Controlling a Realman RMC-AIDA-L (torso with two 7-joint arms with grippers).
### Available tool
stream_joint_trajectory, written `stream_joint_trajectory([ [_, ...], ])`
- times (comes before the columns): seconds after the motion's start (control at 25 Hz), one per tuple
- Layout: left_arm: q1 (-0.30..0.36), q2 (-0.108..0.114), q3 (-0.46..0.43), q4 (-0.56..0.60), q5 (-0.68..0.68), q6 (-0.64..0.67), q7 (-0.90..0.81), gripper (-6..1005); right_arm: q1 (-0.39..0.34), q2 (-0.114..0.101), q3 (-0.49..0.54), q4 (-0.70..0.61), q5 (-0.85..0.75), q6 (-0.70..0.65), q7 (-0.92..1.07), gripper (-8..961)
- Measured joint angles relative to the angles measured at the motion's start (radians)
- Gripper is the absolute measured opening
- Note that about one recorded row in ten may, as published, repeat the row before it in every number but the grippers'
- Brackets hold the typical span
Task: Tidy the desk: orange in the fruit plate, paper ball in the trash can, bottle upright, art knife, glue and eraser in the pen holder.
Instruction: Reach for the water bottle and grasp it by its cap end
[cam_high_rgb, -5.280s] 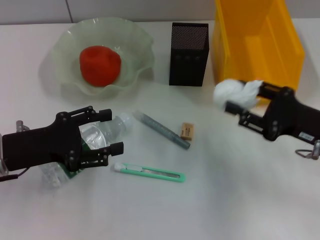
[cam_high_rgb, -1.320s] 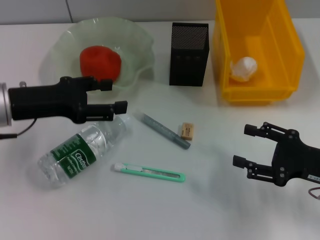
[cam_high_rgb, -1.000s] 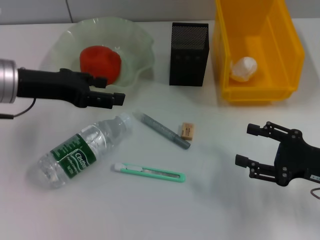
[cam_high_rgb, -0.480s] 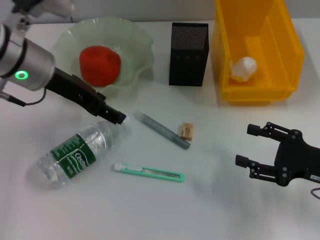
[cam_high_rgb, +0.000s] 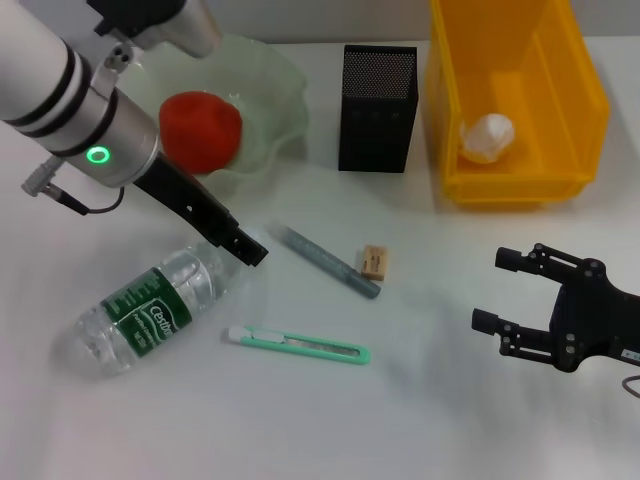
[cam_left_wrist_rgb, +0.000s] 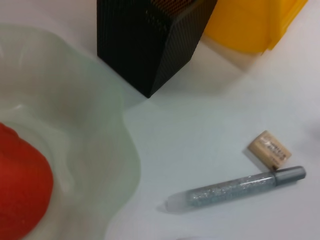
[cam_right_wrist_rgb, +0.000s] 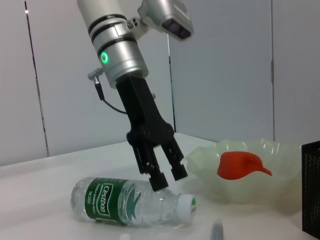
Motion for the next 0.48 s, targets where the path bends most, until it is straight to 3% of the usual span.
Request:
stream_joint_trajectory([
  [0.48, -0.014, -0.001, 0.088, -0.092, 0.018, -0.113, -0.004, 768, -0.001, 0.0, 0.004, 0.002, 0.002, -0.001, 0.0, 788],
])
